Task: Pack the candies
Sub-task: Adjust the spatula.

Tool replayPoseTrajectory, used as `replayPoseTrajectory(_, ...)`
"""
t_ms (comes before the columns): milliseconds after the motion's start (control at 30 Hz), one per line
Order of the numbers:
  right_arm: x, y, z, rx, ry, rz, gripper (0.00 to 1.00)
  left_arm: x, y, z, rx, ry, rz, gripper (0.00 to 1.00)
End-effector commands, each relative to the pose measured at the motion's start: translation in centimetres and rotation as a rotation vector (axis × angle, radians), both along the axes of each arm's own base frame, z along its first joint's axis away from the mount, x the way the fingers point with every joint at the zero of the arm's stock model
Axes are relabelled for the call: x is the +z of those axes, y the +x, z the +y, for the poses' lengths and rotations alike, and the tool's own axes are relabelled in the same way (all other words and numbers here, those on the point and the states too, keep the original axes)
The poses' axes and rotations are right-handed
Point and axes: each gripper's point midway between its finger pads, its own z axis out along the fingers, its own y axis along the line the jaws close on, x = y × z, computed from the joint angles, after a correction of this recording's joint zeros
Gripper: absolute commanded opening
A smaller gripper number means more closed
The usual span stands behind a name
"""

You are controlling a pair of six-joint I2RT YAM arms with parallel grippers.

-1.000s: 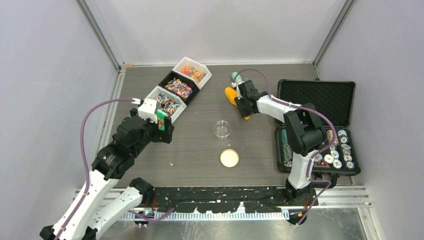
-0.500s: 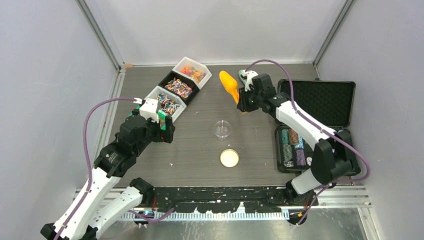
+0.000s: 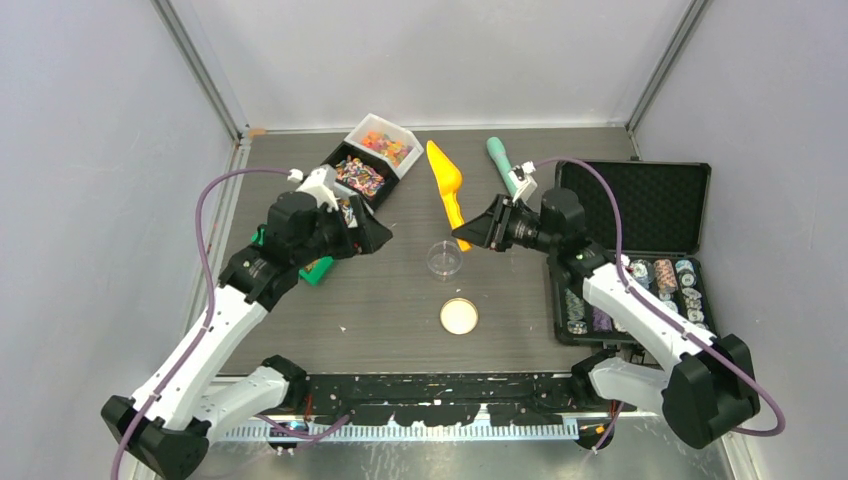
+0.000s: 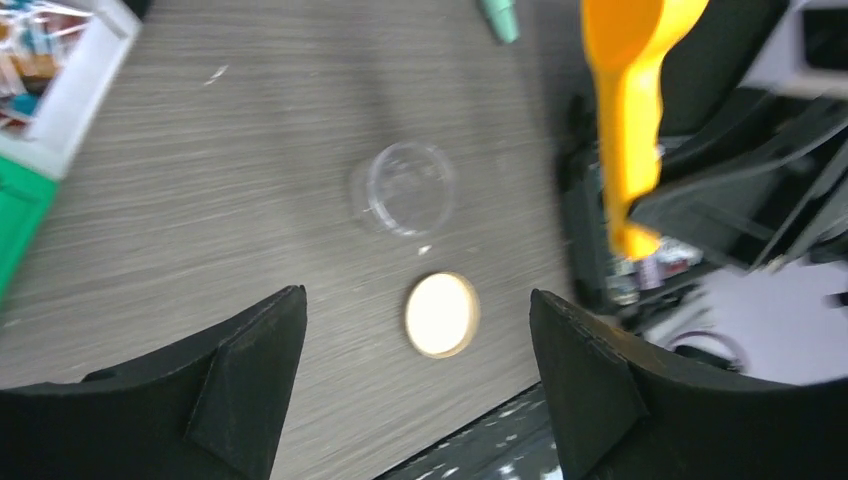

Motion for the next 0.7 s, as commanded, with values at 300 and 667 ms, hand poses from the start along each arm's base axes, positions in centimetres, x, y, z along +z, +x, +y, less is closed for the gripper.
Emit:
replayPoseTrajectory(300,9.5,-7.3,1.7,0.29,0.487,-0.06,0.07,10.1,4.2,-4.9,-0.067,-0.597,-0.106,0.74)
replayPoseTrajectory(667,10.3,-9.8,3.2,0.432,0.581,-0.003,0.08,11.2,5.9,-7.2,-0.153,-0.771,-0.115,0.72)
